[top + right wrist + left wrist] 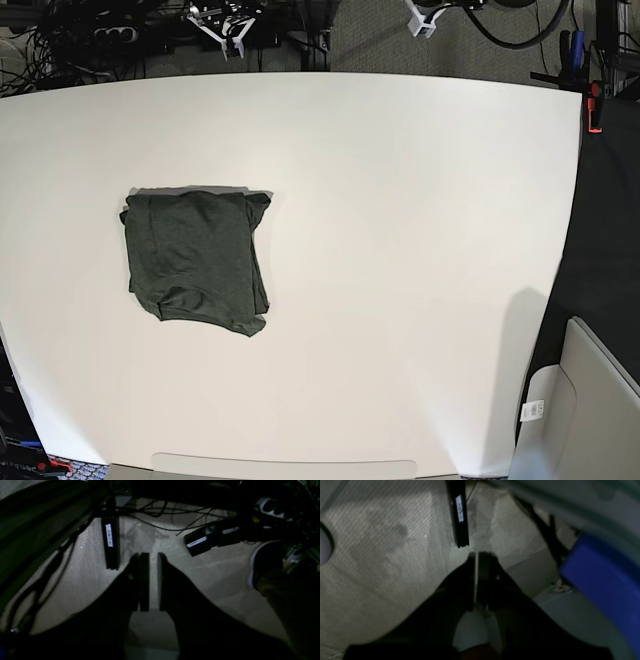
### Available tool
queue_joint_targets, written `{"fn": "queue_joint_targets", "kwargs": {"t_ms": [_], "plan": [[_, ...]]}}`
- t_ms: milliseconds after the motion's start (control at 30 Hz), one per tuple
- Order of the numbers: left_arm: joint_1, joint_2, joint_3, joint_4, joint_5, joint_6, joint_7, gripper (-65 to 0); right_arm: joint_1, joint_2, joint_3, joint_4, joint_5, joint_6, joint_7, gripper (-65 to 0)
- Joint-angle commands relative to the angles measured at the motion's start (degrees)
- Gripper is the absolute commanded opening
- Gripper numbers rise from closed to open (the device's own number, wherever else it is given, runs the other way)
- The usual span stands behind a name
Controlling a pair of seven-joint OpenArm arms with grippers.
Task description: Fold the T-shirt properly
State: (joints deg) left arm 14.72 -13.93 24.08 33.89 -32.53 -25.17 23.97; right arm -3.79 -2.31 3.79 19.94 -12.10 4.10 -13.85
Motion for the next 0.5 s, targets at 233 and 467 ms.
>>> {"fn": "queue_joint_targets", "kwargs": {"t_ms": [233, 467], "plan": [[-1.9, 3.3, 0.0, -6.2, -0.1, -0.5, 0.1, -65.0, 0.6, -2.9, -0.2, 0.2, -2.3, 0.1, 2.0, -60.5], [-2.8, 4.0, 0.0, -7.6, -0.1, -0.5, 0.0, -65.0, -0.4, -4.2, -0.2, 0.2, -4.3, 0.1, 2.1, -60.5]]}}
